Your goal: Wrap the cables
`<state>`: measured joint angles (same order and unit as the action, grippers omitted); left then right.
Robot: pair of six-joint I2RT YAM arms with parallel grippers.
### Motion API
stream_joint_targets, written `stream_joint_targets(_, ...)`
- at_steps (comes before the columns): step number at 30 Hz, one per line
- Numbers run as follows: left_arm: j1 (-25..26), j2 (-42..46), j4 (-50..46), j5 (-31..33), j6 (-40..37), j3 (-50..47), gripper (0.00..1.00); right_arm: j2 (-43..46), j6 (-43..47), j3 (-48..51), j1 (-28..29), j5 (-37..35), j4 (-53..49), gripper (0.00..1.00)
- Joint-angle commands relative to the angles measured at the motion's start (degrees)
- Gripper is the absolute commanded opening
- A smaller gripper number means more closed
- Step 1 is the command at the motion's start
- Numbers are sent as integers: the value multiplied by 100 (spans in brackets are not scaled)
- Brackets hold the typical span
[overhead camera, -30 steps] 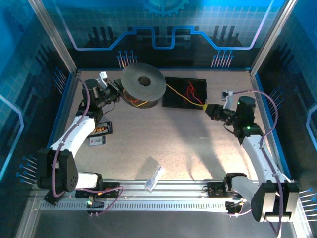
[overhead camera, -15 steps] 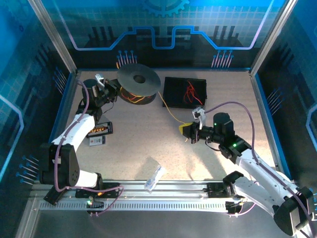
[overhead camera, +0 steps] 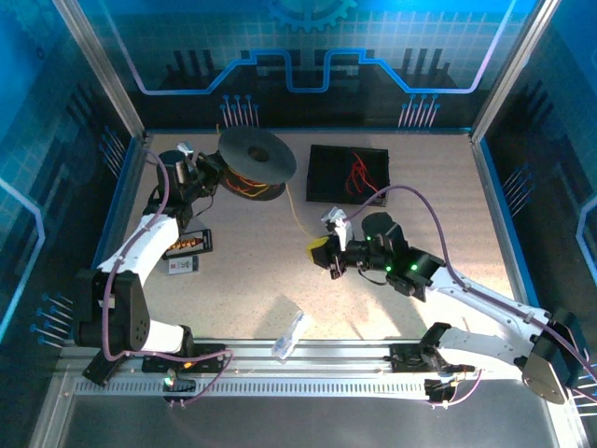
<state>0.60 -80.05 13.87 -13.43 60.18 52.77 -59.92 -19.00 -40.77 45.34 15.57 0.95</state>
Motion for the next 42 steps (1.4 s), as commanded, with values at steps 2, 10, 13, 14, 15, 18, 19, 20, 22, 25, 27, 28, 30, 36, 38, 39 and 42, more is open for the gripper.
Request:
stream_joint_targets(2, 174, 278, 237, 1189, -427, 314, 0, -170, 211, -267, 147, 32, -361, 0)
stream_joint_targets(10, 1068, 470, -795, 2646, -2143, 698, 0, -681, 509, -1086, 396, 108, -754, 0)
stream_joint_targets(13, 1425, 342, -1100, 3137, -2730, 901, 0, -798, 487, -1324, 520, -31, -732, 0)
stream_joint_targets(14, 1552, 288, -1193, 3290, -2910, 969, 0, -836, 475, -1431, 549, -34, -737, 0)
stream_joint_targets(15, 1704, 223, -1303, 3474, -3116, 1048, 0, -897, 447, -1590, 564, -73, -766, 0)
stream_joint_targets(18, 2154, -29, -1601, 3862, -3707, 1307, 0, -1099, 396, -2209, 619, -219, -1110, 0)
stream_joint_targets(19, 2331, -142, -1698, 4012, -3929, 1398, 0, -1126, 396, -2351, 638, -324, -1193, 0)
stream_joint_targets(20, 2465, -221, -1772, 4103, -4083, 1472, 0, -1123, 383, -2426, 640, -387, -1212, 0)
stream_joint_targets(22, 2711, -364, -1853, 4250, -4321, 1552, 0, -1086, 354, -2487, 630, -589, -1258, 0)
stream_joint_targets(25, 2873, -453, -1833, 4226, -4433, 1567, 0, -1028, 352, -2444, 607, -695, -1277, 0)
stream_joint_targets(27, 3019, -498, -1891, 4230, -4558, 1637, 0, -1016, 375, -2485, 549, -758, -1335, 0)
stream_joint_targets(28, 3105, -528, -1920, 4250, -4665, 1693, 0, -1019, 391, -2547, 506, -821, -1400, 0)
stream_joint_targets(30, 3290, -573, -1962, 4325, -4877, 1756, 0, -1003, 415, -2681, 376, -933, -1540, 0)
stream_joint_targets(36, 3808, -492, -1938, 4295, -5511, 1674, 0, -1160, 417, -3212, -488, -1008, -1985, 0)
stream_joint_targets(38, 4026, -413, -1884, 4276, -5770, 1583, 0, -1356, 462, -3448, -882, -877, -2128, 0)
stream_joint_targets(39, 4130, -380, -1871, 4247, -5874, 1537, 0, -1466, 481, -3546, -1044, -754, -2187, 0)
stream_joint_targets(42, 4224, -288, -1905, 4160, -5896, 1462, 0, -1637, 454, -3642, -1232, -349, -2242, 0)
